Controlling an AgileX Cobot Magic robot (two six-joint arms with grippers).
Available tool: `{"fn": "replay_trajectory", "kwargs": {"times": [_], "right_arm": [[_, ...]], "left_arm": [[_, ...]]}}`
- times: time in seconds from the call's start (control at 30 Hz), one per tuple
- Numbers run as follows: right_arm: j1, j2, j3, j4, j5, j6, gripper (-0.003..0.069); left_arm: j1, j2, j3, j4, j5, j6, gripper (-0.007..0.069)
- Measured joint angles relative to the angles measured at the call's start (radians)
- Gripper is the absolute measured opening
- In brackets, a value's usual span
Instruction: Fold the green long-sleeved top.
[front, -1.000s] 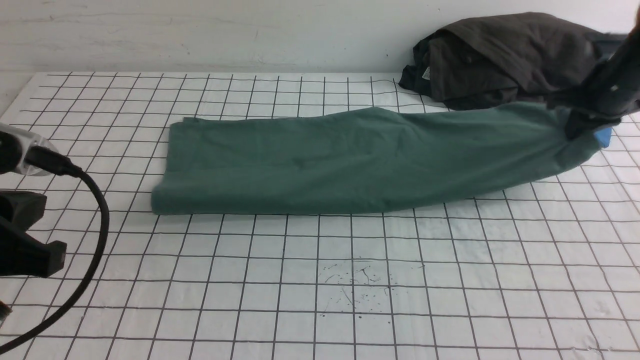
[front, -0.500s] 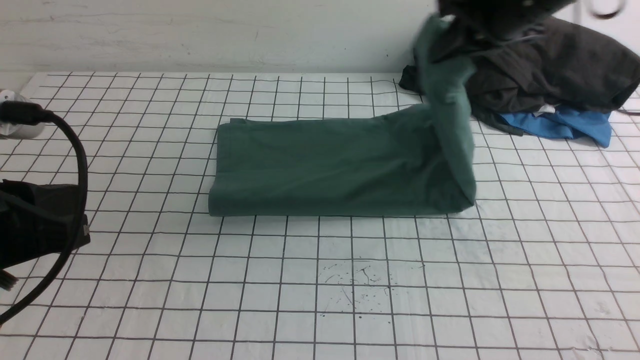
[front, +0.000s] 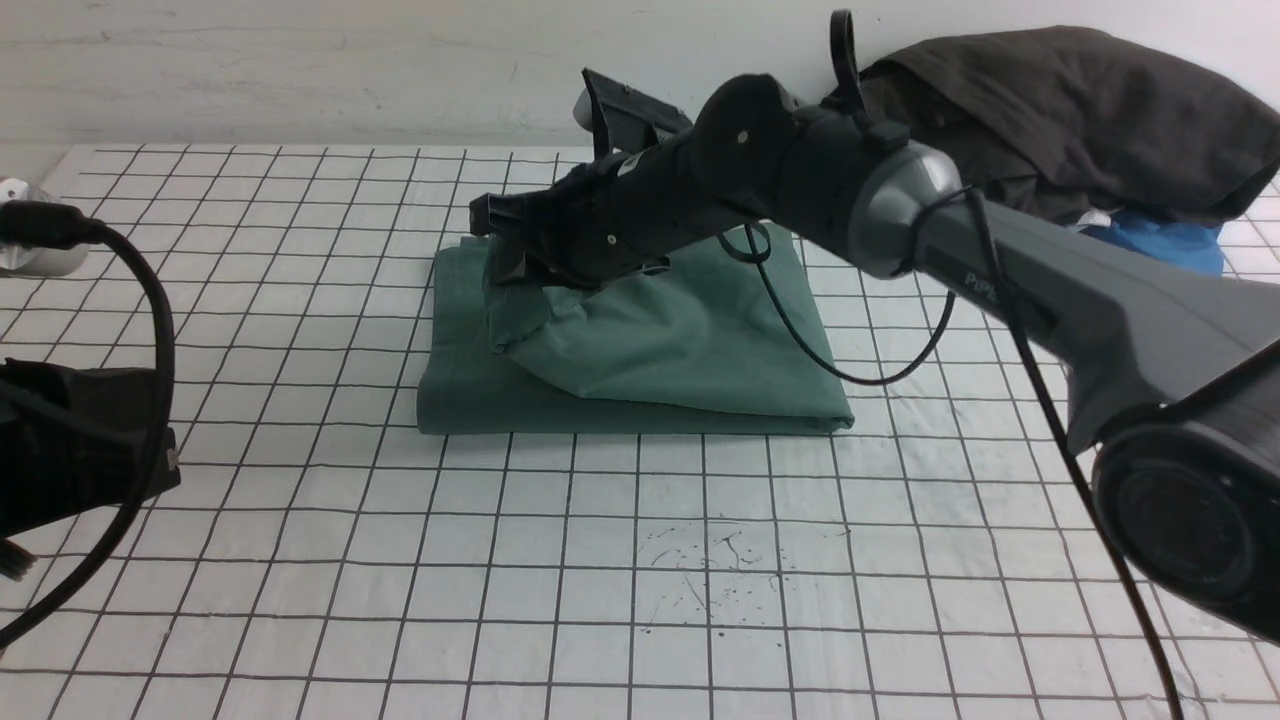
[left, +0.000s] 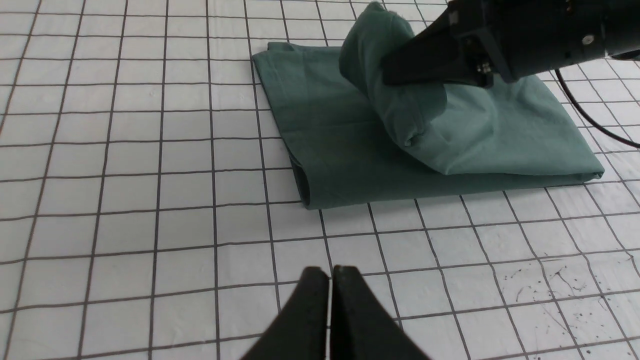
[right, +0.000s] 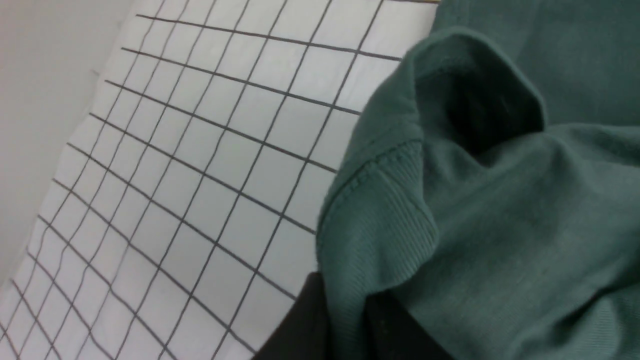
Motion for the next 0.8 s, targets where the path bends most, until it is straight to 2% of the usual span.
{"fn": "replay_trajectory", "kwargs": {"times": [0.17, 0.23, 0.4, 0.57, 0.6, 0.63, 0.67, 0.7, 0.8], "right_arm": [[0.0, 0.008, -0.01, -0.003, -0.031, -0.035, 0.0183], [-0.003, 0.008, -0.039, -0.003, -0.034, -0.068, 0.0258], [-0.011, 0.008, -0.14, -0.049, 0.029, -0.14, 0.0328], [-0.012, 0.007, -0.162, -0.147, 0.119, -0.134, 0.0288], [-0.012, 0.018, -0.162, -0.172, 0.153, -0.11, 0.0244], [-0.011, 0.022, -0.162, -0.173, 0.158, -0.104, 0.0239], [-0.006, 0.043, -0.165, -0.176, 0.164, -0.079, 0.0187], [-0.005, 0.05, -0.165, -0.176, 0.164, -0.075, 0.0181], [0.026, 0.116, -0.165, -0.166, 0.164, -0.065, 0.0068]], "left_arm": [[0.0, 0.006, 0.0, 0.0, 0.0, 0.004, -0.0007], [0.0, 0.006, 0.0, 0.0, 0.0, 0.005, -0.0007], [0.0, 0.006, 0.0, 0.0, 0.001, 0.005, -0.0007], [0.0, 0.007, 0.0, 0.0, 0.002, 0.006, -0.0007], [0.0, 0.007, 0.0, -0.001, 0.005, 0.006, -0.0007], [0.0, 0.007, 0.0, -0.001, 0.005, 0.006, -0.0007], [0.0, 0.007, 0.0, -0.001, 0.005, 0.006, -0.0007], [0.0, 0.007, 0.0, -0.001, 0.005, 0.006, -0.0007], [0.0, 0.007, 0.0, -0.001, 0.005, 0.006, -0.0007]]}}
